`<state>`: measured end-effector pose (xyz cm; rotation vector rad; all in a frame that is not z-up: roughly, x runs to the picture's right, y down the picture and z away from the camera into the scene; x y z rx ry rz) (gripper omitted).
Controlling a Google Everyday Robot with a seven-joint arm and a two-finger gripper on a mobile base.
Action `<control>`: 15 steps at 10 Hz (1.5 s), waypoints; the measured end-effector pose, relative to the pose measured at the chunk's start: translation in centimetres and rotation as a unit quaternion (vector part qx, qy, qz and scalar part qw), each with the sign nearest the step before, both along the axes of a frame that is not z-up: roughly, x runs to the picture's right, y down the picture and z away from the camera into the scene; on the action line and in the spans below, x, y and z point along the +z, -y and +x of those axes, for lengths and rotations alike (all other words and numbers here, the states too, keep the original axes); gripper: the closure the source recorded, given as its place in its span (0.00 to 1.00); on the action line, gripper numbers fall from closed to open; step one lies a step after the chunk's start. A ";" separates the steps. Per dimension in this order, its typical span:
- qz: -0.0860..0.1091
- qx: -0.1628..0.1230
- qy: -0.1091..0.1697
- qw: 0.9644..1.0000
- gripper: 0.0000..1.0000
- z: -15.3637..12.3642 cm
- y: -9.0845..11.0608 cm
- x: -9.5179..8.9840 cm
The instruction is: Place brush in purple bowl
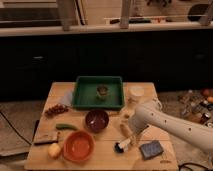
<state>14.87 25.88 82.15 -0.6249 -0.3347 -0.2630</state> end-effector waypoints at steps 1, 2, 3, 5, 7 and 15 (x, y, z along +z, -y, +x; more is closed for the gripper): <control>-0.001 0.000 -0.001 1.000 0.20 0.3 -0.1 0.3; -0.002 -0.001 -0.002 1.000 0.21 0.6 -0.2 0.4; -0.003 -0.003 -0.003 1.000 0.29 0.8 -0.3 0.4; 0.000 -0.006 -0.003 1.000 0.47 1.1 -0.3 0.4; 0.002 -0.005 -0.004 1.000 0.69 1.2 -0.2 0.3; 0.004 -0.008 -0.001 1.000 1.00 1.4 0.7 -1.5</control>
